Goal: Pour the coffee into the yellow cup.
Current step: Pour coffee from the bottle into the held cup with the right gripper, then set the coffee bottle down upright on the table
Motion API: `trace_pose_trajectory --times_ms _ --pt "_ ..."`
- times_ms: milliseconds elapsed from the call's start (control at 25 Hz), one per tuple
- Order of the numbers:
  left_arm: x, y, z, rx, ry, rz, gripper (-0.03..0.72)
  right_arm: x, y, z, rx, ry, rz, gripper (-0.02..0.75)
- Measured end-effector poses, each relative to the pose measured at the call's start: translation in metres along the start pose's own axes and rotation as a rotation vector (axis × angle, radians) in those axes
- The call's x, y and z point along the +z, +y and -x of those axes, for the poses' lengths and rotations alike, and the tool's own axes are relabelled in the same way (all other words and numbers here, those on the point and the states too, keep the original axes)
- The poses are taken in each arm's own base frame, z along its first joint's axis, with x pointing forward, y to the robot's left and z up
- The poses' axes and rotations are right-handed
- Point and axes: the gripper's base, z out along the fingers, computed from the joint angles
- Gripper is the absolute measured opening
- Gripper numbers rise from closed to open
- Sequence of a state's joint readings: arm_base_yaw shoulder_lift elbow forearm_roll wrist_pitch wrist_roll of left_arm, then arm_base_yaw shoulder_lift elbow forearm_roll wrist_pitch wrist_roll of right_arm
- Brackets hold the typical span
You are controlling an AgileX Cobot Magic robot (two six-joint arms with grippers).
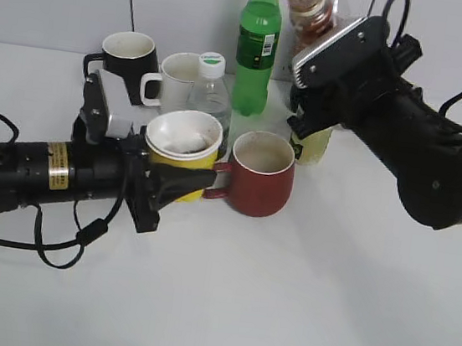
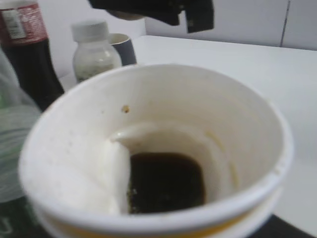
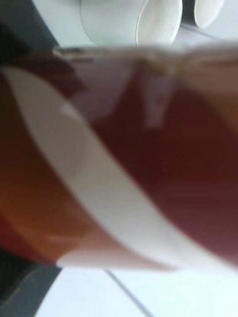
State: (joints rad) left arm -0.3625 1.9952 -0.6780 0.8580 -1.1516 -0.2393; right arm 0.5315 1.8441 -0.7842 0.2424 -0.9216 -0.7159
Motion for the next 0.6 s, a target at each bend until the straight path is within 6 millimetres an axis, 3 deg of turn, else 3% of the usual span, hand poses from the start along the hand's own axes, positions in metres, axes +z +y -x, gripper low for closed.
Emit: trace_pose_trajectory --times_ms 160,360,600 --pt "-0.011 0.016 -0.002 -0.017 -0.002 0.07 0.329 -0.009 -0.001 -0.015 0.183 0.07 -0.032 0.504" --pt "-0.029 0.043 -0.007 -0.056 0.007 0.209 0.329 -0.029 -0.009 -0.05 0.389 0.179 -0.07 0.504" --pt "-0.037 0.058 -0.012 -0.123 0.046 0.354 0.329 -0.047 -0.028 -0.084 0.488 0.243 -0.116 0.504"
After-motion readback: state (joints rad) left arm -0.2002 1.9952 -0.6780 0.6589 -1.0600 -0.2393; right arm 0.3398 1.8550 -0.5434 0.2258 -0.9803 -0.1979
